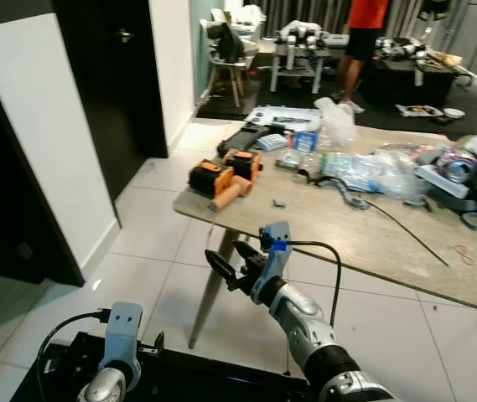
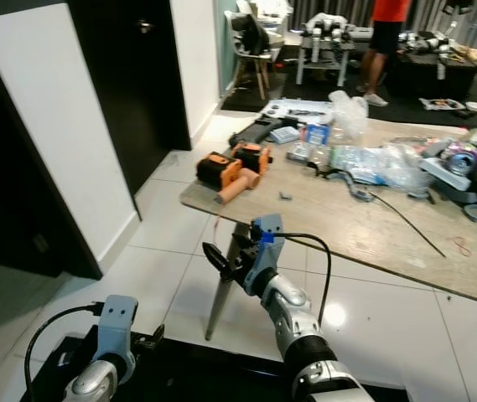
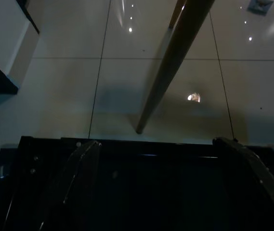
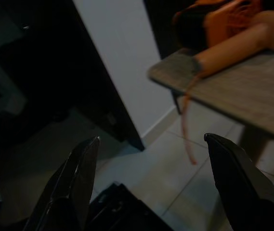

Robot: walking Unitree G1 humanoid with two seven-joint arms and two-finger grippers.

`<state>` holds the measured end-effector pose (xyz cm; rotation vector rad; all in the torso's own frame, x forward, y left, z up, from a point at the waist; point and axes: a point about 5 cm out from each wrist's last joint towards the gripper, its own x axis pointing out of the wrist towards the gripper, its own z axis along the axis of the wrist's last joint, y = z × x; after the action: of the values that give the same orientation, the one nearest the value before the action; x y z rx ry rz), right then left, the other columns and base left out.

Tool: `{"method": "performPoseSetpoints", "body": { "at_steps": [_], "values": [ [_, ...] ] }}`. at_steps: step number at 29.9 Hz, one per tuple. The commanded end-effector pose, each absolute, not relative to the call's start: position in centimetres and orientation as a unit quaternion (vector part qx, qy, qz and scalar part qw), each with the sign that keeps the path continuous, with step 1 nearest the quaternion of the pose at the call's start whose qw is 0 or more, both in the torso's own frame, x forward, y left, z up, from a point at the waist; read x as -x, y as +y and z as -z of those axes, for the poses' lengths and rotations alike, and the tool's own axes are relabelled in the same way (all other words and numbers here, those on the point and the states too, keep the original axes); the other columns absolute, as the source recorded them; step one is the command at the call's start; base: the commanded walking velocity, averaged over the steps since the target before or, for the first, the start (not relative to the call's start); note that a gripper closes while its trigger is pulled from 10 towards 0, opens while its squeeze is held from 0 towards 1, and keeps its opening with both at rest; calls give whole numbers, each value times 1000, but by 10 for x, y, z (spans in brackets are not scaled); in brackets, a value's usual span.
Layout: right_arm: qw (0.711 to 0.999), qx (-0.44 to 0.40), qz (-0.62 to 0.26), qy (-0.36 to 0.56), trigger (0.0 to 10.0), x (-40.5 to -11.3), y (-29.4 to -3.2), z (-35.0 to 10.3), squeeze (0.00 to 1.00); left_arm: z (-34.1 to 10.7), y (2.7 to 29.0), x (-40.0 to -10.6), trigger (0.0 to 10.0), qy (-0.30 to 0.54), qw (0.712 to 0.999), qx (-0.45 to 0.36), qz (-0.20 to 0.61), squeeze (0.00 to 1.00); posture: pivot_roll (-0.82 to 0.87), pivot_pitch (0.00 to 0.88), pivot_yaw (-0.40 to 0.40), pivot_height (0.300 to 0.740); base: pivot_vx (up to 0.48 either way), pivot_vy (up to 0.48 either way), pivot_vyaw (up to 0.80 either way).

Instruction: Picking trash to rubbish bin

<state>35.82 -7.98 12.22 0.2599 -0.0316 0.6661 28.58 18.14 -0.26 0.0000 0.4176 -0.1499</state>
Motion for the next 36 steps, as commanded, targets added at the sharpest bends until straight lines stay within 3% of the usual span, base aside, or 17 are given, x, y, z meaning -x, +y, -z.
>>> {"method": "performPoseSetpoints", "body": {
  "at_steps": [1,24,32,36],
  "values": [
    [931,-131,-340,-13,10000,-356,-71,-122,0,6,185,-282,10000,214,974,-8,75,0,-44,158,19,740,311,0,0],
    [908,-148,-390,-32,10000,-351,-61,-128,0,4,184,-283,10000,207,975,-7,81,0,-47,158,24,740,313,0,0],
    [900,-155,-406,-42,10000,-350,-57,-135,0,4,182,-283,10000,201,976,9,84,0,-46,159,21,740,0,0,0],
    [899,-159,-402,-73,10000,-355,-57,-152,0,4,177,-282,10000,201,974,3,101,0,-48,160,20,740,0,-401,0]
  ]
}}
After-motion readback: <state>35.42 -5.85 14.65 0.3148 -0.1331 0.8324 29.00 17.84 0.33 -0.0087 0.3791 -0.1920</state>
